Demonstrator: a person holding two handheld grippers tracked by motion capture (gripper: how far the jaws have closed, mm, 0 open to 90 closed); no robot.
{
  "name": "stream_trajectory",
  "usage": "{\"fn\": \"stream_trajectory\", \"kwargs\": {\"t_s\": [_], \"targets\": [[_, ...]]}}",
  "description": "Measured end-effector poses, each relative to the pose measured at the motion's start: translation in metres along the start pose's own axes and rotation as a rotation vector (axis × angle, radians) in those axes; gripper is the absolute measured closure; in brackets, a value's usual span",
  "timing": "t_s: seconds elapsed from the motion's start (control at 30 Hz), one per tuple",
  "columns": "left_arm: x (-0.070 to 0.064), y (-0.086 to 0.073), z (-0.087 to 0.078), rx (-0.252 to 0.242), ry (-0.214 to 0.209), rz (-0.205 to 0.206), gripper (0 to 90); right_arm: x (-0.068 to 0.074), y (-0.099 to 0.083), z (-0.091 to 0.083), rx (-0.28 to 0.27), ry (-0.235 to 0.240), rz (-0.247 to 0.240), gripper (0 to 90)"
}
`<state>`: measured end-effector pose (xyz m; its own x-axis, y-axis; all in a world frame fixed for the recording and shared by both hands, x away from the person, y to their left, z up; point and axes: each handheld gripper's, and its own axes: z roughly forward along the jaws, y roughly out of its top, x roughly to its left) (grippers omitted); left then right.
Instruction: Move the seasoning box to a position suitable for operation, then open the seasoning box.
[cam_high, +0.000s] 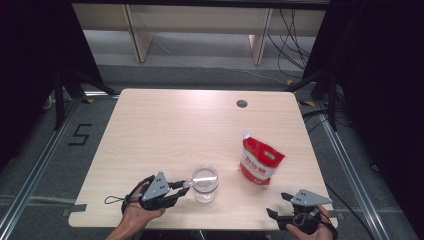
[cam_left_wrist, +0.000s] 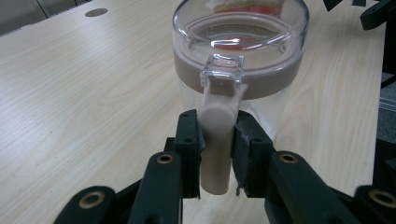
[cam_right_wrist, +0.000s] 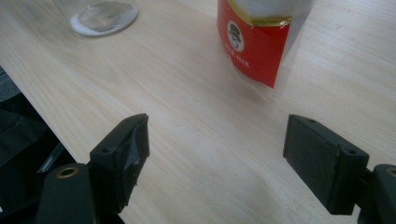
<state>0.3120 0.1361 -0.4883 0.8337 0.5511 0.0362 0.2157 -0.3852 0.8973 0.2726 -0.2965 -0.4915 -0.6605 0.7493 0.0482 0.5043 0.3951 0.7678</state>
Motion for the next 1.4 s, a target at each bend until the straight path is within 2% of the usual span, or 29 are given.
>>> {"fn": "stream_trajectory", "kwargs": {"t_s": [0.13, 0.2, 0.23, 0.27, 0.3, 0.33, 0.37, 0.43, 0.57, 0.6, 0.63, 0.7, 0.77, 0.8, 0.83, 0.93, 0.97, 1.0, 1.07, 1.13, 1.27, 1.3, 1.37, 1.4], "targets": [[0.000, 0.001, 0.002, 0.000, -0.019, 0.005, 73.0, -0.001, 0.000, 0.000, -0.003, 0.002, 0.001, 23.3], [0.001, 0.002, 0.002, 0.009, -0.020, 0.009, 72.9, 0.000, -0.001, 0.000, 0.010, 0.011, 0.030, 23.3], [0.001, 0.002, 0.002, 0.017, -0.022, 0.014, 72.9, -0.003, -0.002, 0.000, -0.001, 0.014, -0.004, 23.3], [0.001, 0.002, 0.003, 0.013, -0.024, 0.010, 72.9, -0.001, -0.002, -0.001, 0.008, 0.018, 0.028, 23.3], [0.001, 0.002, 0.003, 0.013, -0.024, 0.010, 72.9, -0.001, -0.002, -0.001, 0.008, 0.018, 0.028, 23.3], [0.002, 0.002, 0.004, 0.010, -0.030, 0.013, 72.9, -0.004, -0.002, -0.001, -0.009, 0.005, 0.005, 23.3], [0.002, 0.002, 0.004, 0.010, -0.027, 0.021, 72.9, -0.004, -0.002, -0.001, -0.004, 0.013, 0.017, 23.3], [0.002, 0.002, 0.005, 0.006, -0.037, 0.008, 72.9, -0.002, -0.002, -0.001, 0.004, 0.018, 0.022, 23.3], [0.003, 0.002, 0.005, 0.010, -0.040, 0.008, 72.6, -0.002, -0.002, -0.001, -0.005, 0.008, 0.008, 23.3], [0.003, 0.003, 0.005, 0.017, -0.043, 0.000, 71.7, -0.001, -0.002, 0.000, -0.005, 0.010, 0.003, 23.3], [0.003, 0.001, 0.006, 0.027, -0.041, 0.002, 62.9, -0.002, -0.002, -0.001, -0.006, 0.011, -0.005, 23.3], [0.000, -0.001, 0.004, 0.044, -0.031, 0.009, 54.8, -0.002, -0.002, -0.001, -0.006, 0.012, 0.006, 23.2], [-0.001, -0.001, 0.003, 0.045, -0.028, -0.001, 48.0, -0.003, -0.002, 0.000, -0.008, 0.017, -0.003, 23.2], [-0.001, -0.001, 0.002, 0.044, -0.036, -0.018, 48.0, -0.003, -0.002, 0.000, -0.006, 0.015, -0.006, 23.2], [-0.002, 0.000, -0.001, 0.027, -0.036, -0.037, 43.5, -0.002, -0.002, 0.000, -0.005, 0.013, -0.009, 23.2], [-0.002, 0.002, -0.004, 0.022, -0.030, -0.041, 40.6, -0.002, -0.002, 0.000, -0.005, 0.014, -0.006, 23.2], [-0.002, 0.003, -0.005, 0.017, -0.040, -0.043, 39.4, -0.002, -0.002, 0.000, -0.005, 0.013, -0.010, 23.2], [-0.004, 0.005, -0.008, 0.010, -0.043, -0.068, 37.5, -0.002, -0.002, 0.000, -0.004, 0.013, -0.010, 23.2], [-0.004, 0.007, -0.011, 0.000, -0.051, -0.070, 36.2, 0.000, -0.002, 0.000, 0.003, 0.016, 0.007, 23.2], [-0.005, 0.009, -0.013, -0.011, -0.058, -0.090, 34.3, -0.001, -0.002, 0.000, 0.003, 0.020, -0.006, 23.2], [-0.005, 0.012, -0.017, -0.016, -0.058, -0.102, 34.8, -0.001, -0.002, 0.001, -0.004, 0.024, -0.001, 23.0], [-0.005, 0.013, -0.018, -0.032, -0.063, -0.116, 36.3, -0.002, -0.002, 0.001, -0.001, 0.028, -0.017, 22.8], [-0.006, 0.015, -0.019, -0.032, -0.054, -0.125, 36.7, -0.001, -0.002, 0.001, -0.003, 0.032, -0.010, 22.6], [-0.005, 0.016, -0.020, -0.042, -0.049, -0.116, 37.3, -0.001, -0.002, 0.001, 0.004, 0.040, -0.011, 22.3]]}}
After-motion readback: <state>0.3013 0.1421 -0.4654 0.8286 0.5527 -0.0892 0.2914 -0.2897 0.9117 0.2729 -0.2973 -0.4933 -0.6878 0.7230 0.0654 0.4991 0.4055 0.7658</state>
